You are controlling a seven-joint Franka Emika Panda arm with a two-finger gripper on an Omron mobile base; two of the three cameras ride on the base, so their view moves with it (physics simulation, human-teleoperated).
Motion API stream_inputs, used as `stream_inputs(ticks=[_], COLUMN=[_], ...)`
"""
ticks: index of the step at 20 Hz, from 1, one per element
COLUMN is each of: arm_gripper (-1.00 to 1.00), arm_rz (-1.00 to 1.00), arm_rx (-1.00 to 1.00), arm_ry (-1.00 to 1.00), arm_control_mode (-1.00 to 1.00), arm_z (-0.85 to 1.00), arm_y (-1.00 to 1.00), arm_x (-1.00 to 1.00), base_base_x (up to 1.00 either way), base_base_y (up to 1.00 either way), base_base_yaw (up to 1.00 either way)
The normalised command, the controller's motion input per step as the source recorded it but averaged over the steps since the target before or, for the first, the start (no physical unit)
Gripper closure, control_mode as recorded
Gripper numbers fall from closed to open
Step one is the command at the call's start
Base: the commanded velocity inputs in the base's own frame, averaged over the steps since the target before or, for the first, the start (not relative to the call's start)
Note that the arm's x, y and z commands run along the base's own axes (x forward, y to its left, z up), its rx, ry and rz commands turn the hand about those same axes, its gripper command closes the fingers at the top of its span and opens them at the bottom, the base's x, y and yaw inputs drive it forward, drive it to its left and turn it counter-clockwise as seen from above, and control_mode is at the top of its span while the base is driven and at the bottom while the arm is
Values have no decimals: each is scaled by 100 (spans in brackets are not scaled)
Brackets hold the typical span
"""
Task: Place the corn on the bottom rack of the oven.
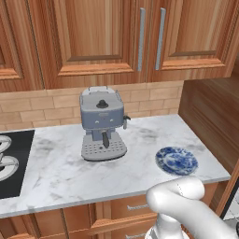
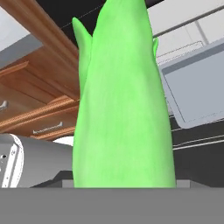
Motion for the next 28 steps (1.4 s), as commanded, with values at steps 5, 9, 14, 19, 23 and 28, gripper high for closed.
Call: stream_inputs(ticks=[5,9,14,19,23,28], arm_gripper=[100,100,100,100,100,100], arm_rz=[0,0,0,0,-2,-5], arm_rx=[0,-1,0,0,-1,-10], arm_ry=[0,0,-2,-2,0,-1], arm_control_mode=[-100,-100,-100,-100,-100,-100], arm_z=[-43,-38,-44,-59,-45,-35], arm_y=[0,-1,-3,-13,-20,-35], arm_x=[37,41,33,21,26,20], base_base_x=[0,0,0,0,0,0], base_base_y=[0,0,0,0,0,0], base_base_yaw=[0,0,0,0,0,0])
